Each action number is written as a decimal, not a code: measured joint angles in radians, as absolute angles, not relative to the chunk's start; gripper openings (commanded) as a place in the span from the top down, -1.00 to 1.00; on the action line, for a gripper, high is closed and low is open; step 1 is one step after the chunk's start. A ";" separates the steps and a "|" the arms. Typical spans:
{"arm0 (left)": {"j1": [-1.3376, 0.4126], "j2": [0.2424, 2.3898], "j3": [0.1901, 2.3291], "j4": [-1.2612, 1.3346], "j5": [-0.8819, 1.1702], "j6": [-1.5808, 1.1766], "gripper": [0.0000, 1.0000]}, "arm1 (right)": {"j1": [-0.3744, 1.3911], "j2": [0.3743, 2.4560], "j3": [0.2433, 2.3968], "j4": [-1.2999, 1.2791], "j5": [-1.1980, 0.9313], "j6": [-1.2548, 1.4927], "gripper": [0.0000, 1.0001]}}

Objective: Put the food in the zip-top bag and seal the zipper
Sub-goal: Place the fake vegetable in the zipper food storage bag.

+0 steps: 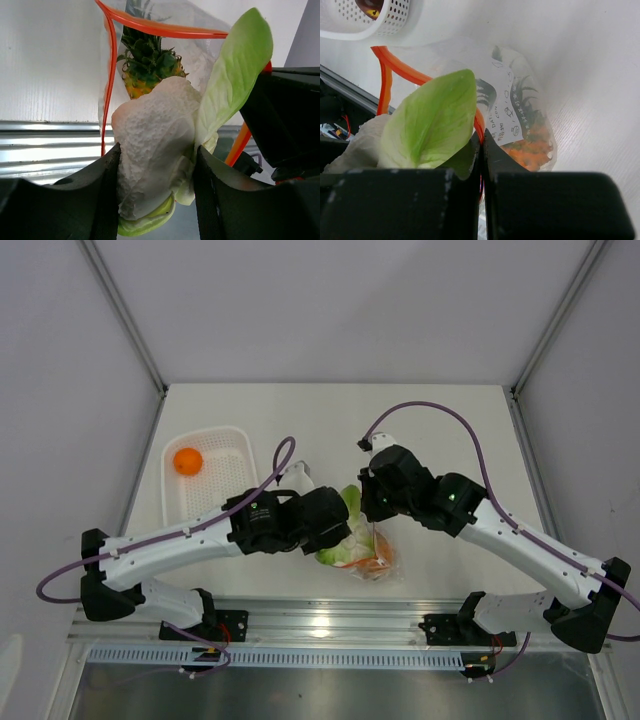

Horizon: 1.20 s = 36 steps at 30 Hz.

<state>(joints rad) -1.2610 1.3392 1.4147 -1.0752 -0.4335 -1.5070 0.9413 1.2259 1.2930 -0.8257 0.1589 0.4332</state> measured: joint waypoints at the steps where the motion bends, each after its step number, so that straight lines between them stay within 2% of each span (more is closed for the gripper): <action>1: -1.261 1.339 1.410 -1.076 -0.426 -1.511 0.99 | 0.941 1.226 1.293 -0.826 0.160 0.433 1.00; 9: -1.243 1.347 1.407 -1.111 -0.346 -1.599 0.99 | 0.941 1.225 1.293 -0.824 0.160 0.434 1.00; 23: -1.050 1.415 1.429 -1.148 -0.171 -1.684 0.99 | 0.952 1.217 1.292 -0.823 0.150 0.437 1.00; 36: -0.981 1.600 1.563 -1.209 -0.146 -1.703 0.89 | 0.957 1.216 1.291 -0.817 0.144 0.438 1.00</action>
<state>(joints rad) -0.9806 1.5997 1.5627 -1.2087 -0.1459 -1.7031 0.9565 1.2163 1.2915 -0.8169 0.1436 0.4377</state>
